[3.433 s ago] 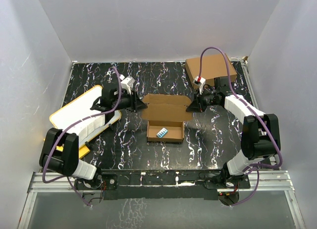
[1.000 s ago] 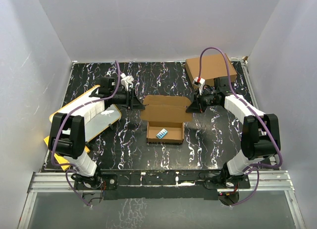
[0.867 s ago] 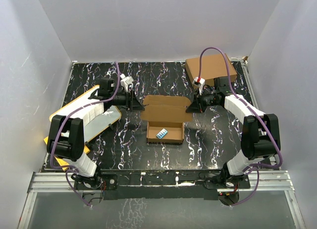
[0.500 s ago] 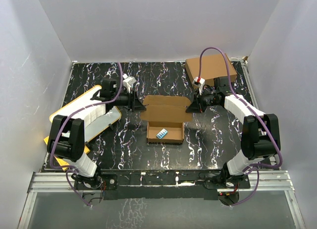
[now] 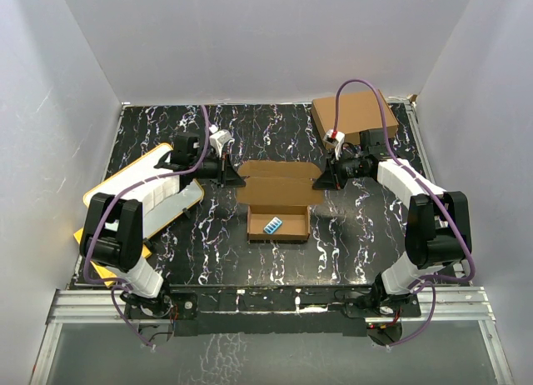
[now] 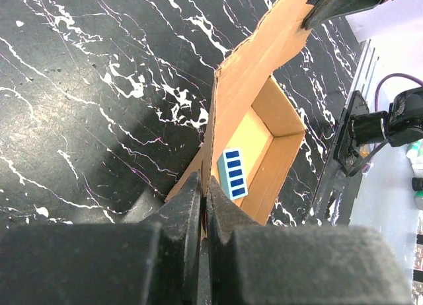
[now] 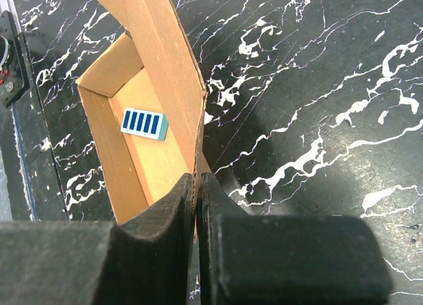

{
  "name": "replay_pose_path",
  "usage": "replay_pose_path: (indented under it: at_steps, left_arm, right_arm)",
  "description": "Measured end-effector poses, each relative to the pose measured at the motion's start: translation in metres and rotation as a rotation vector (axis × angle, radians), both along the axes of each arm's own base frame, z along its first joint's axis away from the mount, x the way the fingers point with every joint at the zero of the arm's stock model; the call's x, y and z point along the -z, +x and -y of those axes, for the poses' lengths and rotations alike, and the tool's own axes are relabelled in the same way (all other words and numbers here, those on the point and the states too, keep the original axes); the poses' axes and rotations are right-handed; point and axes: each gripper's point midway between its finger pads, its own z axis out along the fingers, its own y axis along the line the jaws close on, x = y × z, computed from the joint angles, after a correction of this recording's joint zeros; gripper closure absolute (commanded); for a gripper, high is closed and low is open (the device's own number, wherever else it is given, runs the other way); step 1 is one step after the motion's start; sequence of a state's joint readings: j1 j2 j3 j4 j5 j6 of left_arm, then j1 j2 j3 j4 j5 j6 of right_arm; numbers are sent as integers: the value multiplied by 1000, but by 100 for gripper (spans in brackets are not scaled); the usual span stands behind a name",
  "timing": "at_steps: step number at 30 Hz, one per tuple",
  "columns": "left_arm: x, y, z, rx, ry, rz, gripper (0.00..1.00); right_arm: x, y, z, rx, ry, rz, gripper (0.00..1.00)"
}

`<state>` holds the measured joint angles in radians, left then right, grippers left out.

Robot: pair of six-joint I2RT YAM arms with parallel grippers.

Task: Fold the paper box

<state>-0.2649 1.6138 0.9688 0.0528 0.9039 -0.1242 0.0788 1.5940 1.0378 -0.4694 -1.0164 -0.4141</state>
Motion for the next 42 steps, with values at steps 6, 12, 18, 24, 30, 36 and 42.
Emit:
replay_pose_path:
  at_steps: [6,12,18,24,30,36,42]
  left_arm:
    - [2,5,-1,-35,15,1,100]
    - [-6,12,-6,-173,45,65,100]
    - [-30,28,0,-351,66,215,100]
    - [-34,57,3,-555,121,297,100]
    - [-21,88,-2,-771,224,308,100]
    - [-15,98,-3,-952,325,333,100]
    - [-10,95,3,-1001,347,356,100]
  right_arm:
    - [-2,1,-4,-7,-10,7,92]
    - [-14,18,-10,20,-58,63,92]
    - [-36,56,-9,131,-105,170,92]
    - [-50,90,-16,274,-171,286,92]
    - [-56,109,-29,433,-214,335,92]
    - [-39,111,-38,605,-239,348,92]
    - [-29,112,-31,738,-243,333,92]
